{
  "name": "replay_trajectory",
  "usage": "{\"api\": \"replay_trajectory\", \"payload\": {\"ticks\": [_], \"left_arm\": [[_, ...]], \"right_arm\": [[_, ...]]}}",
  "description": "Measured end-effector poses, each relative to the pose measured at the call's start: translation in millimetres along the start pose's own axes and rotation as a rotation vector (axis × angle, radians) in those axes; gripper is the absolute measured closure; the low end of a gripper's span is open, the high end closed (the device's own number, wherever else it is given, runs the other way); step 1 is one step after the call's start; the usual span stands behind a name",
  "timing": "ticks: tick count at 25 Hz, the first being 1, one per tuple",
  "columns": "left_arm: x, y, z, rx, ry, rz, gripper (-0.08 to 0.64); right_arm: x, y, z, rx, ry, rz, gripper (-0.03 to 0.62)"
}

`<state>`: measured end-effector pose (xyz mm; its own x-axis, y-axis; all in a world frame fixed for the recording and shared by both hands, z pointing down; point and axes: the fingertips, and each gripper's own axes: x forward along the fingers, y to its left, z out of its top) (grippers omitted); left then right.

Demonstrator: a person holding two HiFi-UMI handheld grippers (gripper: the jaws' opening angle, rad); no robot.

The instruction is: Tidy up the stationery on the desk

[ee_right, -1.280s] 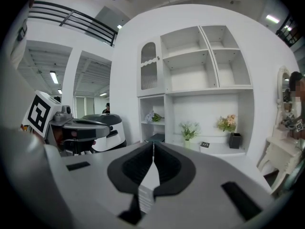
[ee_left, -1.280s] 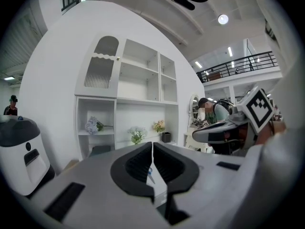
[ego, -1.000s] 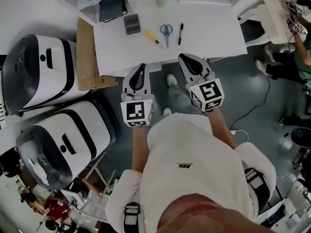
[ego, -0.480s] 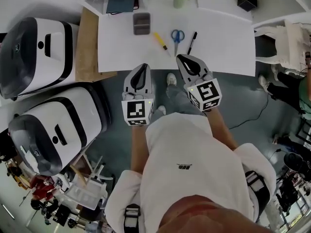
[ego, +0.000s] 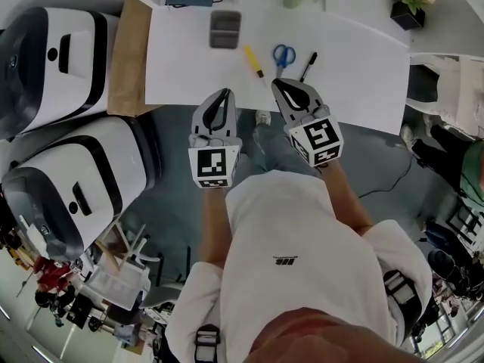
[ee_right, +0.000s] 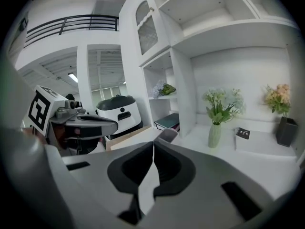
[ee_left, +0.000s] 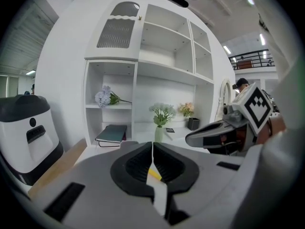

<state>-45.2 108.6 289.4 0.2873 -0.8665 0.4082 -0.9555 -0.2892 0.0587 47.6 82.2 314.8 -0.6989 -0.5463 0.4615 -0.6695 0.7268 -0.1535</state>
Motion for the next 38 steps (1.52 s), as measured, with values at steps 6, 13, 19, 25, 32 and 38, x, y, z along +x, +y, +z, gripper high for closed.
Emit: {"api": "replay_trajectory", "payload": {"ticks": [6, 13, 19, 25, 32, 38], "left_arm": [[22.4, 8.3, -16.1, -0.024, 0.015, 0.015, 0.560], [48.3, 20.0, -32.5, -0.028, 0.032, 0.009, 0.560], [67.6, 33.9, -48.4, -0.048, 0.052, -0.005, 0.560], [86.1, 43.2, -64.2, -0.062, 0.079, -0.053, 0.560], [105.4, 46.5, -73.9, -0.061, 0.088, -0.107, 0.560], [117.4, 52.5, -85.0, -0.064, 0.105, -0.140, 0.560]], "right_arm": [[28.1, -14.2, -15.6, -0.002, 0.045, 0.016, 0.592], [58.4, -26.1, -32.3, -0.002, 0.092, 0.024, 0.592], [80.7, -32.7, -43.9, 0.002, 0.125, 0.016, 0.592], [104.5, -38.9, -54.5, 0.007, 0.166, -0.022, 0.592], [129.6, -46.2, -65.9, 0.011, 0.204, -0.050, 0.591], [148.6, -49.6, -75.1, 0.009, 0.240, -0.067, 0.591]]}}
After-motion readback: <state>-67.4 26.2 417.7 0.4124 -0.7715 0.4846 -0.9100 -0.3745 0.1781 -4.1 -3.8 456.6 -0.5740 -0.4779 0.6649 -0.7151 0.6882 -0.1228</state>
